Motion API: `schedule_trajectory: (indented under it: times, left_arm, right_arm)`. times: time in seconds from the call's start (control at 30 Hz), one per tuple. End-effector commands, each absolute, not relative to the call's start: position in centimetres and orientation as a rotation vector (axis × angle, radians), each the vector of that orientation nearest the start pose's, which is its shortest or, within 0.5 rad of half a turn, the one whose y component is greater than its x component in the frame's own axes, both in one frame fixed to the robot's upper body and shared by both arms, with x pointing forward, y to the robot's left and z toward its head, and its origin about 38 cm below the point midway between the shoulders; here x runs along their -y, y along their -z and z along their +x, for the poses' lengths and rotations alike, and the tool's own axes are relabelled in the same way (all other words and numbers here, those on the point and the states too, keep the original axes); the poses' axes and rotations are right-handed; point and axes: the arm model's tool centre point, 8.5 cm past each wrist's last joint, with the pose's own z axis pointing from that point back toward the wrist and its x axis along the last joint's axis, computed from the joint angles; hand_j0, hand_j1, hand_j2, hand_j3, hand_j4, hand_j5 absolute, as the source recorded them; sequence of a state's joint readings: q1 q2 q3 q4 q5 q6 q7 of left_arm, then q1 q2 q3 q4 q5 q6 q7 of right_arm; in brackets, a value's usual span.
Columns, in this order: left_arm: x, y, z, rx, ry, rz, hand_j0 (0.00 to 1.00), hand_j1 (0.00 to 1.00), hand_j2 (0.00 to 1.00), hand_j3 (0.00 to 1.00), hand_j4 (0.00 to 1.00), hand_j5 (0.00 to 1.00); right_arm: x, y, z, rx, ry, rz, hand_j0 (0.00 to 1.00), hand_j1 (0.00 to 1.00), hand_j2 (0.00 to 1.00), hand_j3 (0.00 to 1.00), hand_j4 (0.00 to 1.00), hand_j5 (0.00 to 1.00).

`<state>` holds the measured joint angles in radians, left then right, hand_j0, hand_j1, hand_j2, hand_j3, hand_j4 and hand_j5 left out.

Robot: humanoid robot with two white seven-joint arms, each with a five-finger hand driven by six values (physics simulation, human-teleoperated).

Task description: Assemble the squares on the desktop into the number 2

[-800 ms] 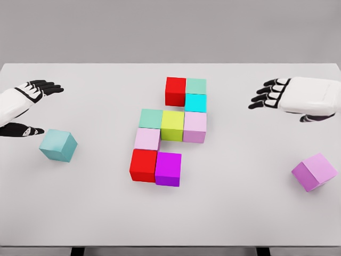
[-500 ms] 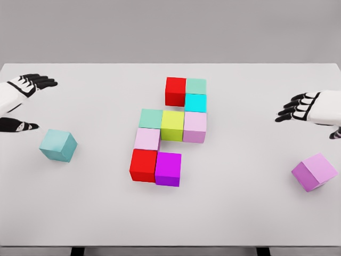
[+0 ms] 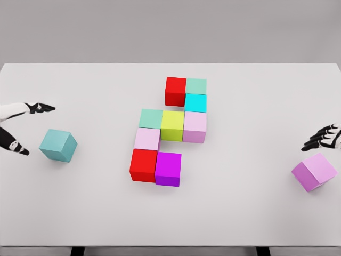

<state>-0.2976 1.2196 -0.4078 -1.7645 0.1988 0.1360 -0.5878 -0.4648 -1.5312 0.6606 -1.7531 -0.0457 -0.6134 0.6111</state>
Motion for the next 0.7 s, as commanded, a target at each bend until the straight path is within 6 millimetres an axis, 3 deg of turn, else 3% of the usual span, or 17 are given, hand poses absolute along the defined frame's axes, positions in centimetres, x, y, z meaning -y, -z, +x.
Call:
schedule_trajectory:
  times: [0.0,0.1,0.3,0.67]
  left_arm:
    - [-40.7,-23.1,36.4,0.934,1.340,0.230,1.00,1.00,1.00,1.00,1.00,1.00]
    - [-40.6,-22.9,36.4,0.930,1.374,0.254,1.00,1.00,1.00,1.00,1.00,1.00]
    - [-38.0,-20.4,37.6,0.948,1.454,0.351,1.00,1.00,1.00,1.00,1.00,1.00]
    - [-37.0,-19.1,37.5,0.936,1.487,0.356,1.00,1.00,1.00,1.00,1.00,1.00]
  right_arm:
    - [41.4,-27.8,31.6,1.032,-2.133,-0.190,1.00,1.00,1.00,1.00,1.00,1.00]
    - [41.3,-27.0,31.8,1.019,-2.099,-0.185,1.00,1.00,1.00,1.00,1.00,1.00]
    - [41.0,-25.1,31.7,0.989,-2.066,-0.144,1.00,1.00,1.00,1.00,1.00,1.00]
    - [40.8,-23.3,32.6,0.936,-1.957,-0.165,1.00,1.00,1.00,1.00,1.00,1.00]
